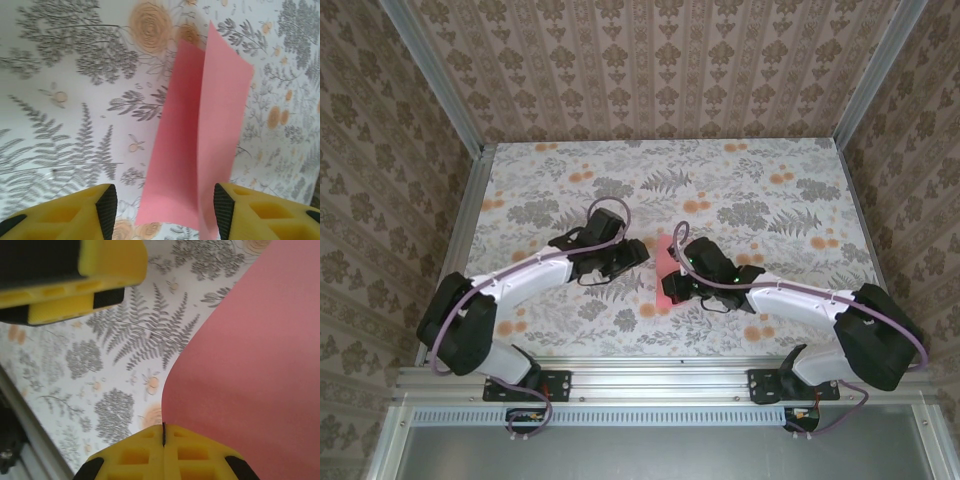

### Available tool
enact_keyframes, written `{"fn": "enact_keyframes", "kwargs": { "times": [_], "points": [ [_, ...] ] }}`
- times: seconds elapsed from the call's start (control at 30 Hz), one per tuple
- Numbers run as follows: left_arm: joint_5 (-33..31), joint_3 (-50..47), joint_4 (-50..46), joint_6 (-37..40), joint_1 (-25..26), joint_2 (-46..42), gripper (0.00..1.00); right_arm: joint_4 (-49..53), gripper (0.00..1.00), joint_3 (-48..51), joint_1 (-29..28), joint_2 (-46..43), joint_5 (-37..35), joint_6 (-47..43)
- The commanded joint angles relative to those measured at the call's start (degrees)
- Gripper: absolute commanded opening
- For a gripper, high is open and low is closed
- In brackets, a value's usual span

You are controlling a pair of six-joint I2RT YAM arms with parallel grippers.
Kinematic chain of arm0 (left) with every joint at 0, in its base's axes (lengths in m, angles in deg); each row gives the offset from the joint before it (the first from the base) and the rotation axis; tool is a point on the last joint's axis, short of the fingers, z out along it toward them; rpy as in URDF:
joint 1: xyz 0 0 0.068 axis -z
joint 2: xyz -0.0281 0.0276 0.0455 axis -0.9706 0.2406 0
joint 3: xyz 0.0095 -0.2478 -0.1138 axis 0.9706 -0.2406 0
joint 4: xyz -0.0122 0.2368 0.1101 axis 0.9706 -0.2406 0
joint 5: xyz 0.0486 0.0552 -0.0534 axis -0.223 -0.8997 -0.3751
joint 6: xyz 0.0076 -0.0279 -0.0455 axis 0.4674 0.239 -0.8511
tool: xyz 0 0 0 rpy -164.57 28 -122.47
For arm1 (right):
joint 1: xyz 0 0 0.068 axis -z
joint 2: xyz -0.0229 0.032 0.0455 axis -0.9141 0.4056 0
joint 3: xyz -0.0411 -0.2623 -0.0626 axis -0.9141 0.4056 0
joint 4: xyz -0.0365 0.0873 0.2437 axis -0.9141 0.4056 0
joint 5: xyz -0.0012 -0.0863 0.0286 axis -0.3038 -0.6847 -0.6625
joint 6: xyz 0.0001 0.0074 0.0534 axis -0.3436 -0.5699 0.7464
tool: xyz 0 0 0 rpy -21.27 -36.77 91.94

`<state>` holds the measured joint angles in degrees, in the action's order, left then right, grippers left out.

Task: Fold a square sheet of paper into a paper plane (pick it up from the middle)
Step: Fold the triangle a second time at the center of the table.

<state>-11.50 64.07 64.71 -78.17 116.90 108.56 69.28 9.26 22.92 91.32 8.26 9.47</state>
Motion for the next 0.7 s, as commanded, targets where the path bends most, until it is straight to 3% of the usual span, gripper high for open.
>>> {"fn": "enact_keyframes", "kwargs": {
  "times": [0.0,0.13,0.47,0.67],
  "points": [
    [-5.2,-0.7,-4.8,2.1,-0.8,-3.0,0.54,-5.3,0.01,-0.2,0.0,-2.6,3.5,6.5],
    [-7.4,-0.5,-7.2,3.0,-0.9,-5.2,0.49,-4.6,0.0,-1.9,0.0,-5.3,1.9,8.5],
    [-9.0,-0.1,-8.8,3.7,-1.0,-6.7,0.42,10.7,0.01,-9.6,0.0,-10.5,-6.0,1.9],
    [-9.2,0.5,-9.1,3.9,-1.0,-6.6,0.41,7.2,0.01,-6.3,-0.1,-10.7,-5.9,7.8]
  ]
}}
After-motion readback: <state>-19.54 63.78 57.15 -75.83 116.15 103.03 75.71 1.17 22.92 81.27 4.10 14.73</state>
